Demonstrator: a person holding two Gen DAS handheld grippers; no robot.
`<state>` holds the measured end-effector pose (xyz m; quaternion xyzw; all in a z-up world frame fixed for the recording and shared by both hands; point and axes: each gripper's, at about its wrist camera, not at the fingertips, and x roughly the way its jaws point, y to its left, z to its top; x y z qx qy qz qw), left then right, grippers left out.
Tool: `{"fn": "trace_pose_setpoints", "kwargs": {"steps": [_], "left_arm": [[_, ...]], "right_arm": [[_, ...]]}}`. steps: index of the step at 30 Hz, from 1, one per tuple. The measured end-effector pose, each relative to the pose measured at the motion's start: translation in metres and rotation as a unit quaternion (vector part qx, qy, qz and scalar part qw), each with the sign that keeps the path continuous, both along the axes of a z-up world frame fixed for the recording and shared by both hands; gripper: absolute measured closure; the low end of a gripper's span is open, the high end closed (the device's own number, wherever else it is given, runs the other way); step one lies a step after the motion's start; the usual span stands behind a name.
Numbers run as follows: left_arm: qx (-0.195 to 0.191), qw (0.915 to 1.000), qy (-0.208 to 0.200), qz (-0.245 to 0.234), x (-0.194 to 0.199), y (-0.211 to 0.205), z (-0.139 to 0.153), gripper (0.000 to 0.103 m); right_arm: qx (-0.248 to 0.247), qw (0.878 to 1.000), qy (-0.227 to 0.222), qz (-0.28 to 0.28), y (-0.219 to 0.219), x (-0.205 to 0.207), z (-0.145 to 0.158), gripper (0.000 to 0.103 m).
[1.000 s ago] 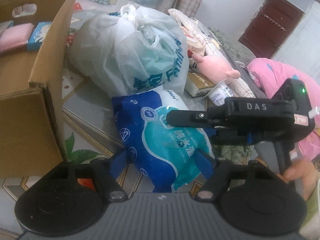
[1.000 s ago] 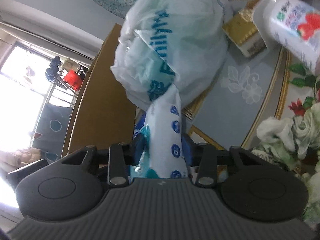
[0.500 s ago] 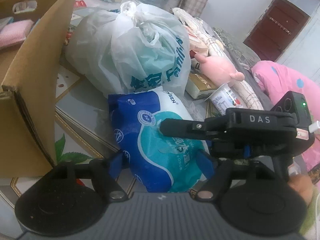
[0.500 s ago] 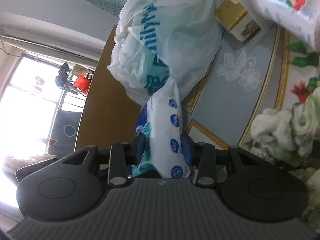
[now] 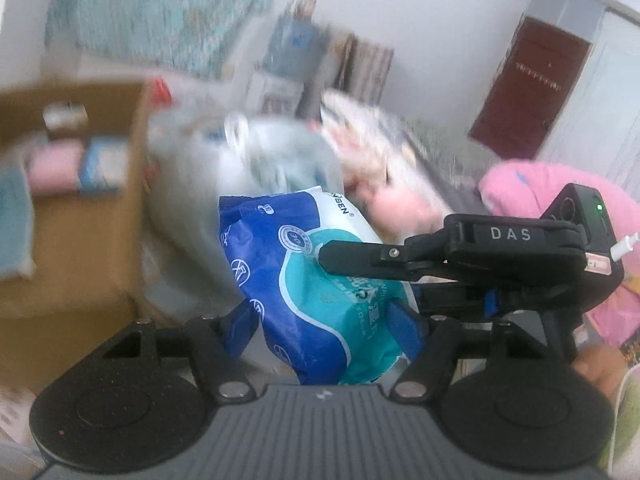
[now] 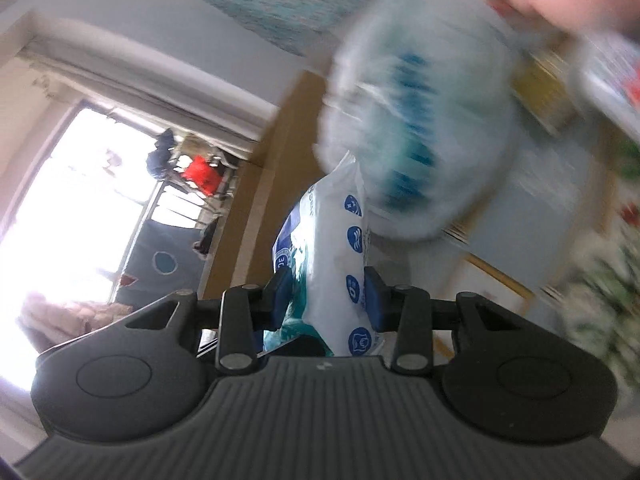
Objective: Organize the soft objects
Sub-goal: 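Carry the wet-wipes pack into the cardboard box and open the right tool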
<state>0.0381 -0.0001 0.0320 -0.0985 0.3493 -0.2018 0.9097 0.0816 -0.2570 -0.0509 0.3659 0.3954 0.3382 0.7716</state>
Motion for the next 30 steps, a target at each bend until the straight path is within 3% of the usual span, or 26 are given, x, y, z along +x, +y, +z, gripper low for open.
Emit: {"fn": "trace_pose_setpoints", "kwargs": {"steps": [6,10,17,22,25,27,30], "left_arm": [[0.010,0.9971,-0.055,0.052,0.007,0.054,0.050,0.032],[0.013,0.9944,-0.047,0.094,0.027,0.102,0.067,0.032],[-0.009,0.9866,0.057,0.153,0.096,0.183,0.049,0.031],[-0.040,0.9760,0.130,0.170,0.138,0.222,0.015,0.031],[-0.026,0.9695,0.163,0.181,0.160,0.229,-0.003,0.031],[-0.015,0.9656,0.183,0.184,0.165,0.230,-0.016,0.031],[-0.001,0.9596,0.213,0.184,0.170,0.229,-0.025,0.032]], "right_arm": [[-0.005,0.997,-0.054,0.060,0.066,0.043,0.061,0.066],[-0.014,0.993,-0.052,0.102,0.128,0.085,0.082,0.066],[-0.073,0.989,0.017,0.129,0.231,0.160,0.067,0.065],[-0.129,0.984,0.049,0.116,0.281,0.187,0.038,0.063],[-0.159,0.979,0.063,0.113,0.294,0.194,0.017,0.059],[-0.187,0.973,0.061,0.120,0.307,0.192,0.009,0.041],[-0.211,0.965,0.085,0.128,0.320,0.194,-0.004,0.032]]}}
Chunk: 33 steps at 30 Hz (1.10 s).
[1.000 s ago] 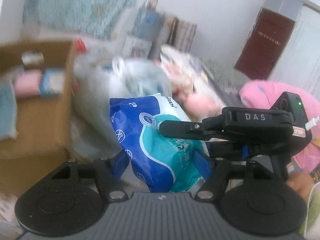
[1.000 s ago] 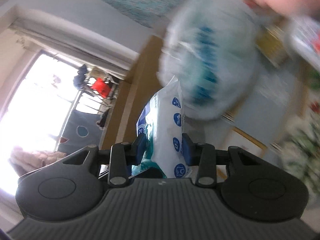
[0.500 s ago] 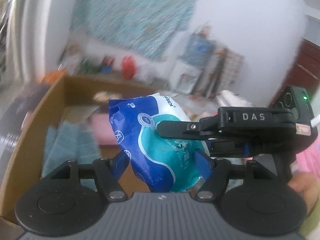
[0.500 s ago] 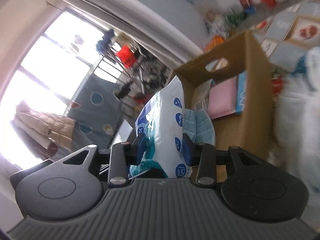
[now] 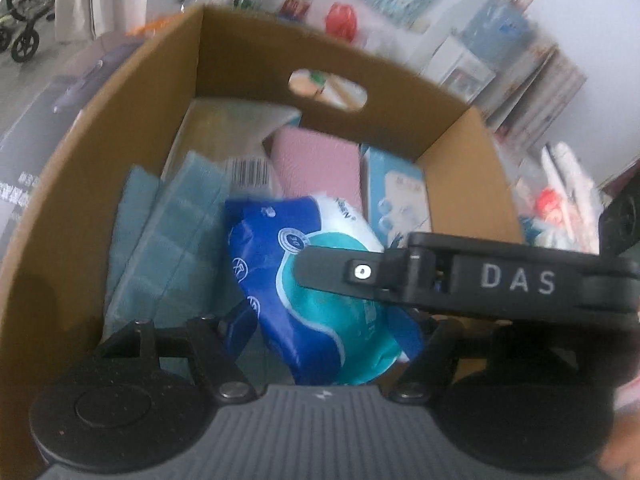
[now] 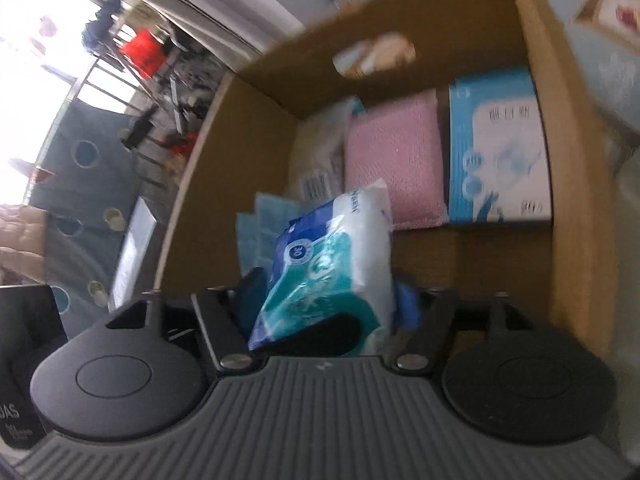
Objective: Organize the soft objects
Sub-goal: 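Carry the wet-wipes pack into the cardboard box and open the right tool, then move the right tool back to the pile toward the pink plush bunny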
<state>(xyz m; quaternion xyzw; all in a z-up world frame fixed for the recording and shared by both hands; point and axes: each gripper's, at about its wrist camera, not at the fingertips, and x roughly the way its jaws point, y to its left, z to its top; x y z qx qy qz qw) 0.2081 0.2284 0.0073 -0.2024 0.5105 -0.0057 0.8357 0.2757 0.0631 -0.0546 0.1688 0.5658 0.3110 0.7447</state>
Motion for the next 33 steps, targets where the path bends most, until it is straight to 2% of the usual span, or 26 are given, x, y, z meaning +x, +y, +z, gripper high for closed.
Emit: {"fn": "trace_pose_setpoints", "kwargs": {"steps": [2,6,10,13,19,22,27,30,33], "left_arm": [[-0.002,1.0000,0.006,-0.003,-0.001,0.000,-0.002,0.032],[-0.023,0.9992,0.022,0.022,-0.003,0.009,-0.006,0.028],[-0.036,0.9972,0.026,0.059,-0.004,0.019,-0.009,0.024],[-0.045,0.9962,0.015,0.073,-0.008,0.022,-0.001,0.023],[-0.033,0.9953,-0.003,0.091,-0.018,0.016,0.020,0.022],[-0.038,0.9935,-0.022,0.105,-0.025,0.013,0.030,0.021],[-0.015,0.9919,-0.078,0.098,-0.046,-0.007,0.064,0.020],[-0.004,0.9910,-0.113,0.071,-0.058,-0.030,0.086,0.018],[0.013,0.9886,-0.148,0.024,-0.063,-0.065,0.107,0.015]], "right_arm": [[-0.013,1.000,-0.004,0.010,0.004,-0.001,-0.001,0.030],[0.003,1.000,0.016,0.006,0.003,0.002,-0.007,0.014],[0.030,0.999,0.044,-0.010,0.000,0.007,-0.007,0.013],[0.059,0.997,0.040,-0.012,-0.007,0.007,0.001,0.013],[0.101,0.993,0.057,-0.016,-0.016,0.005,0.012,0.011],[0.122,0.991,0.044,-0.022,-0.027,0.000,0.023,0.011],[0.184,0.982,0.010,-0.034,-0.064,-0.021,0.049,0.011],[0.212,0.976,-0.026,-0.037,-0.101,-0.038,0.070,0.011],[0.221,0.972,-0.064,-0.042,-0.143,-0.054,0.090,0.011]]}}
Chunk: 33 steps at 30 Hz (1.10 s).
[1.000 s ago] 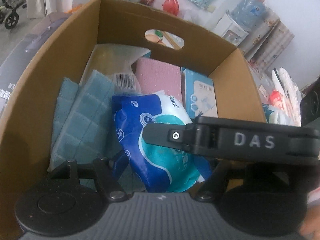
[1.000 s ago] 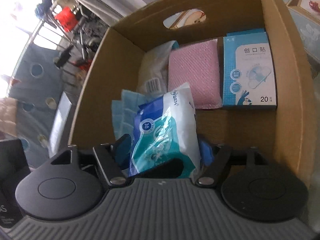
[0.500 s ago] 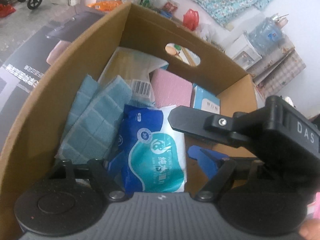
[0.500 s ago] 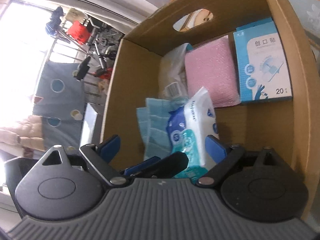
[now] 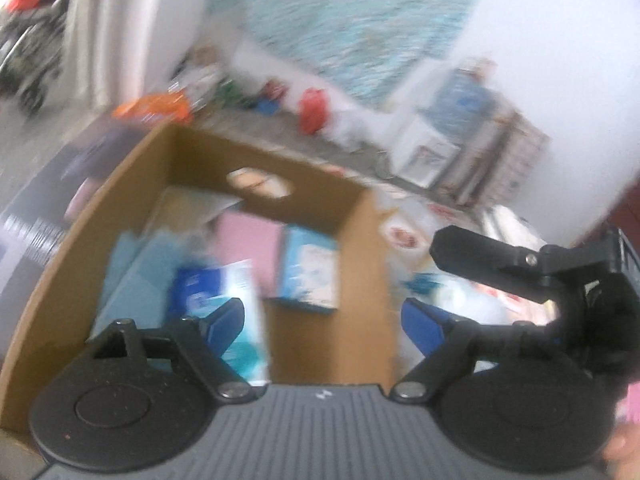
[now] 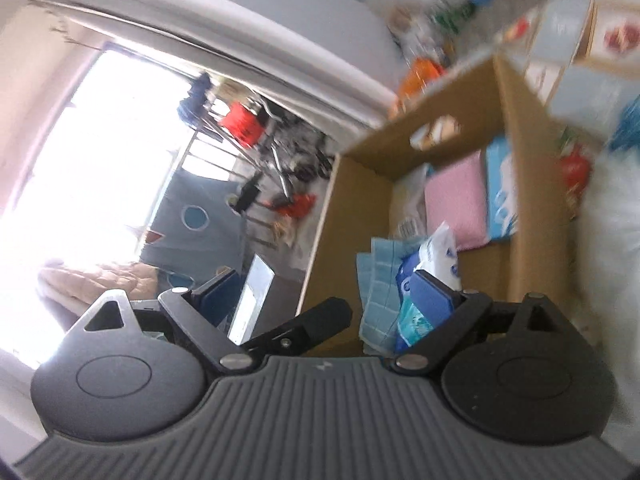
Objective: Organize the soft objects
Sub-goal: 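Move the right tool back to the pile toward the pink plush bunny, then grasp the pink plush bunny's head with the right tool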
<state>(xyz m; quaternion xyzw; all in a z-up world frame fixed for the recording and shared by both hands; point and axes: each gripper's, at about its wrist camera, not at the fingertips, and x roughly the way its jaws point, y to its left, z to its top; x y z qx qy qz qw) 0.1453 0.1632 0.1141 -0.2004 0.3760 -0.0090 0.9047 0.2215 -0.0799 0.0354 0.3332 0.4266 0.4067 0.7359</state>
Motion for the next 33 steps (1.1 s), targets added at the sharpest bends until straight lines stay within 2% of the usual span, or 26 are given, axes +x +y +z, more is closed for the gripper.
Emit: {"fn": "trace_pose_setpoints", "kwargs": {"steps": [4,9,13,17,19,21,25,28,33], "left_arm": [[0.039,0.9955,-0.033,-0.080,0.002,-0.061,0.018,0.013],[0.064,0.9832,-0.036,-0.167,0.014,-0.132,0.021,0.013],[0.067,0.9702,-0.040,-0.229,0.017,-0.183,0.015,0.013],[0.074,0.9590,-0.037,-0.271,0.016,-0.231,-0.006,0.013],[0.086,0.9487,-0.032,-0.303,0.016,-0.258,-0.019,0.013],[0.115,0.9377,-0.030,-0.326,0.018,-0.286,-0.033,0.014],[0.197,0.9053,-0.042,-0.374,0.021,-0.337,-0.057,0.015],[0.234,0.8852,-0.049,-0.399,0.028,-0.364,-0.069,0.015],[0.265,0.8637,-0.038,-0.427,0.051,-0.397,-0.089,0.015]], "right_arm": [[-0.001,0.999,-0.037,-0.039,-0.075,-0.021,0.021,0.011],[-0.035,0.989,-0.078,-0.119,-0.182,-0.049,0.035,0.005],[-0.072,0.976,-0.081,-0.188,-0.262,-0.074,0.027,0.003],[-0.089,0.967,-0.054,-0.233,-0.318,-0.090,-0.002,0.003],[-0.090,0.965,-0.040,-0.245,-0.334,-0.089,-0.018,0.003],[-0.090,0.963,-0.022,-0.252,-0.344,-0.087,-0.033,0.003],[-0.088,0.962,0.008,-0.260,-0.350,-0.079,-0.060,0.003],[-0.087,0.960,0.025,-0.266,-0.353,-0.070,-0.075,0.003],[-0.084,0.958,0.055,-0.269,-0.357,-0.051,-0.093,0.008]]}}
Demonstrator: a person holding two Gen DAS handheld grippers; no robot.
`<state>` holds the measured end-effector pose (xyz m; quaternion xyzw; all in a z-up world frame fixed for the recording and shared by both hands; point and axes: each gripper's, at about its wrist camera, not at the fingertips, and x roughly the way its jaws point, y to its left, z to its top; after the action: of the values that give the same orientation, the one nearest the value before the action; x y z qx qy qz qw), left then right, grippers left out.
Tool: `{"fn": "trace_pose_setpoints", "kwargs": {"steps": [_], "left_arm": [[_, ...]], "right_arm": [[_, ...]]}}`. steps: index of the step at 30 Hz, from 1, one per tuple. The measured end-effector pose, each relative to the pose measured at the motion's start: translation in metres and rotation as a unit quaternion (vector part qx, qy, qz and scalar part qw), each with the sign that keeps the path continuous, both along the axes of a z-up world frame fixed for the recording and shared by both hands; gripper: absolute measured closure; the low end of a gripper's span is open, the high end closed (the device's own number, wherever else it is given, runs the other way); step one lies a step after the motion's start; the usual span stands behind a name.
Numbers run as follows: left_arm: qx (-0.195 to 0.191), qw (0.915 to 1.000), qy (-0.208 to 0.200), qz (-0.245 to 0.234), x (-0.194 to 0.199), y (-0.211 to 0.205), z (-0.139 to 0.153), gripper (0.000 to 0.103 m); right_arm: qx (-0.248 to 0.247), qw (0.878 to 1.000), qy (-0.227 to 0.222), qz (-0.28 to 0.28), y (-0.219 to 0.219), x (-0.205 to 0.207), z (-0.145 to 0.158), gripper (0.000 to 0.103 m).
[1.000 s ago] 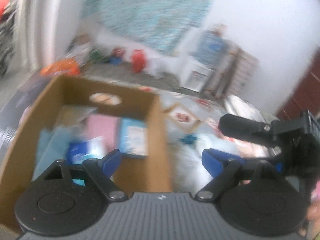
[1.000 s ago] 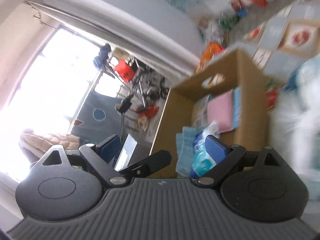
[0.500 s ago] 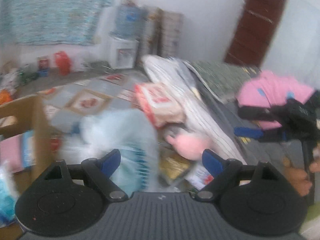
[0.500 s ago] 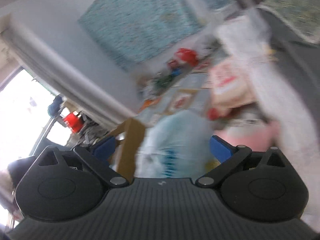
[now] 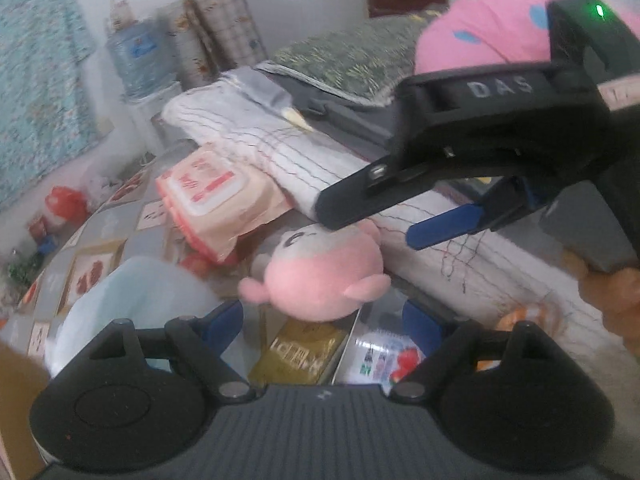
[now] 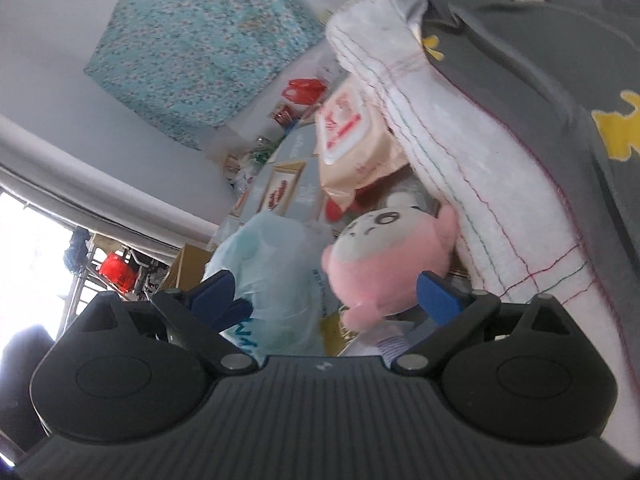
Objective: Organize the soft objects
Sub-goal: 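Grasp the pink plush bunny's head with the right tool, then lift the pink plush bunny off the pile with the right tool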
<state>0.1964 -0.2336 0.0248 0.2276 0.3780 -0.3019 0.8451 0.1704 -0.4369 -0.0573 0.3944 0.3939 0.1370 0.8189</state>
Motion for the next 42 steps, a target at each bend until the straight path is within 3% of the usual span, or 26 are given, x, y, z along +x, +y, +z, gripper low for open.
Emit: {"fn": "trace_pose_setpoints", "kwargs": {"steps": [9,16,21,31,42], "left_arm": [[0.034,0.9986,0.040,0.007,0.040,-0.027,-0.035,0.015],[0.015,0.9976,0.062,0.028,0.057,-0.023,-0.046,0.028],[0.007,0.9980,0.051,0.035,0.057,-0.021,-0.043,0.032],[-0.026,0.9986,0.010,0.045,0.030,-0.009,-0.001,0.034],[-0.061,0.9937,-0.070,0.062,-0.051,0.034,0.051,0.035]], "right_arm": [[0.014,0.999,0.030,-0.009,-0.003,0.024,-0.022,0.012],[0.006,0.999,0.039,-0.017,0.002,0.037,-0.032,0.012],[-0.005,0.999,0.029,-0.017,0.003,0.039,-0.032,0.022],[0.007,1.000,-0.015,-0.013,0.005,0.015,0.002,0.025],[0.013,0.996,-0.082,0.027,0.043,-0.051,0.051,0.024]]}}
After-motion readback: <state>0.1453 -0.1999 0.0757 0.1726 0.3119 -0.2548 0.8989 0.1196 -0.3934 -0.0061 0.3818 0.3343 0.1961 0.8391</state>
